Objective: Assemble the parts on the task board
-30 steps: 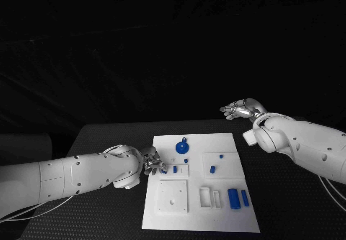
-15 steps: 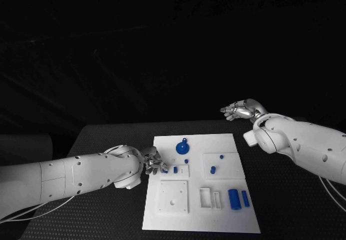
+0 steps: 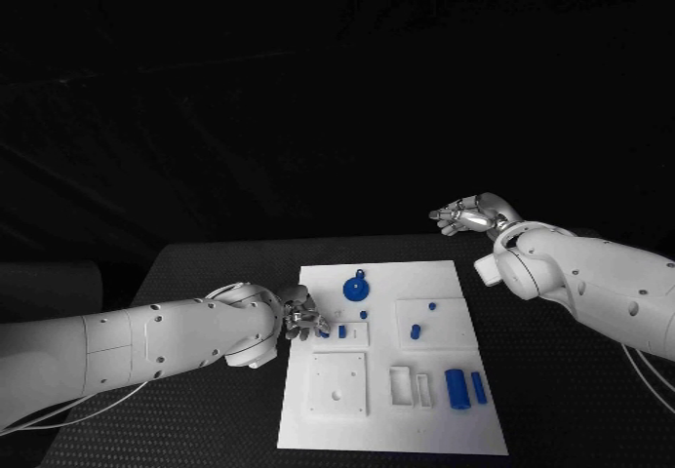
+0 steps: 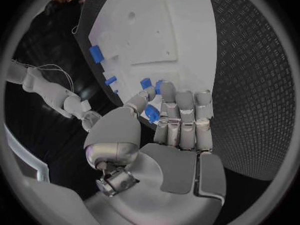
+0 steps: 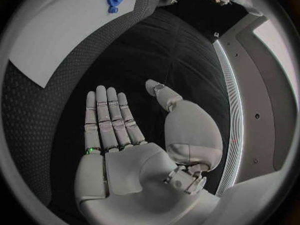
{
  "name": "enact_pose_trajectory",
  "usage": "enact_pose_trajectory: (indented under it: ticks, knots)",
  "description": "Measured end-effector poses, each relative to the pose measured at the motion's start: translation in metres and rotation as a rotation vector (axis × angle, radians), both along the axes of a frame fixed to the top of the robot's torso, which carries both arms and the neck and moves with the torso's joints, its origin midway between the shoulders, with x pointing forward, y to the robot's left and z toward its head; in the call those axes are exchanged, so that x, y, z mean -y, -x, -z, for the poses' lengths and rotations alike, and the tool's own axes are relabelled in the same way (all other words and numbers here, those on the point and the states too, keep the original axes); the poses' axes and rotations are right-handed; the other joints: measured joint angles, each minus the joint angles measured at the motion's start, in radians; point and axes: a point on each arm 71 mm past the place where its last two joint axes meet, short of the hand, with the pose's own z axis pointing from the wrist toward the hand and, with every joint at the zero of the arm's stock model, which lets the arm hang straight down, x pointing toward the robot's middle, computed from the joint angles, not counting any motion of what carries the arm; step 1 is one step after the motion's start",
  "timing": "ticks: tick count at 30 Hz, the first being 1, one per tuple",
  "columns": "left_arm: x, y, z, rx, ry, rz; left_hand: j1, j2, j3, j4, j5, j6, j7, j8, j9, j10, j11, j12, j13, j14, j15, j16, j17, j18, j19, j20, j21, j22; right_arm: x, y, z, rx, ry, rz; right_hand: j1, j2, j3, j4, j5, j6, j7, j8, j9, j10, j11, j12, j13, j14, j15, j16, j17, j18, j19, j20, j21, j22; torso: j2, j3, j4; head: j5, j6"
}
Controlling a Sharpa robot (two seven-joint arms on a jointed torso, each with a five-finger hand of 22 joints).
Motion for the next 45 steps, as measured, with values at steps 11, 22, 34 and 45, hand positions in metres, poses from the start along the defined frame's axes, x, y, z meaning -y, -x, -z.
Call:
enact_pose_trajectory:
  ticks: [11, 22, 34, 45]
  knots:
    - [-0.0028, -0.0015, 0.0005, 0.001, -0.02, 0.003, 0.0, 0.0, 0.0, 0.0, 0.0, 0.0, 0.0, 0.0, 0.0, 0.001, -0.001, 0.0, 0.0, 0.001, 0.001, 0.0, 0.0, 0.0, 0.0, 0.0, 0.004, 0.001, 0.0003, 0.0, 0.0001, -0.001, 0.0, 0.0, 0.0, 0.0, 0.0, 0.0, 0.0, 0.0, 0.0, 0.0, -0.001, 0.0, 0.0, 0.0, -0.001, 0.0, 0.0, 0.0, 0.0, 0.0, 0.0, 0.0, 0.0, 0.001, 0.0, -0.0002, 0.0004, -0.001, -0.003]
    - [-0.0027, -0.0012, 0.0009, -0.009, -0.031, 0.015, 0.0, 0.0, 0.0, 0.0, -0.001, -0.002, 0.002, 0.001, -0.001, 0.004, 0.001, 0.0, 0.002, -0.002, -0.002, 0.0, 0.0, 0.0, 0.0, 0.0, 0.004, 0.001, 0.0003, 0.0002, 0.0008, -0.003, -0.001, 0.0, 0.0, 0.0, -0.002, 0.002, 0.0, 0.0, 0.0, 0.0, -0.001, 0.0, 0.0, 0.0, -0.001, 0.0, 0.0, 0.0, 0.0, 0.0, 0.0, 0.0, 0.0, 0.001, 0.0, -0.0005, 0.0007, 0.0, -0.007]
    - [-0.0023, -0.0016, 0.0009, -0.011, -0.035, 0.018, 0.0, 0.0, 0.0, 0.0, 0.0, -0.002, 0.002, 0.004, -0.001, 0.005, 0.002, 0.0, 0.003, -0.002, -0.002, 0.0, 0.0, 0.0, 0.0, 0.0, 0.004, 0.0, -0.0002, 0.0002, 0.0012, -0.004, -0.002, -0.001, 0.0, 0.0, -0.003, 0.003, 0.004, 0.0, 0.0, 0.0, -0.001, 0.0, 0.0, 0.004, -0.002, 0.001, -0.001, 0.0, 0.0, 0.0, -0.004, 0.004, 0.0, 0.001, 0.0, 0.0, 0.0003, 0.001, -0.008]
    - [-0.0001, -0.0043, 0.0014, -0.009, -0.039, 0.015, 0.0, 0.0, -0.001, -0.001, 0.0, 0.007, 0.0, 0.017, -0.001, 0.009, -0.001, 0.0, 0.008, 0.004, -0.003, 0.0, 0.002, -0.007, 0.004, -0.004, 0.008, 0.0, -0.0005, 0.0004, 0.002, -0.006, -0.002, -0.002, 0.0, 0.0, -0.003, 0.003, 0.004, 0.0, 0.0, 0.0, -0.002, 0.0, 0.0, 0.004, -0.003, 0.001, -0.001, 0.0, 0.0, 0.0, -0.004, 0.004, 0.0, 0.001, 0.0, 0.0002, 0.0, 0.003, -0.009]
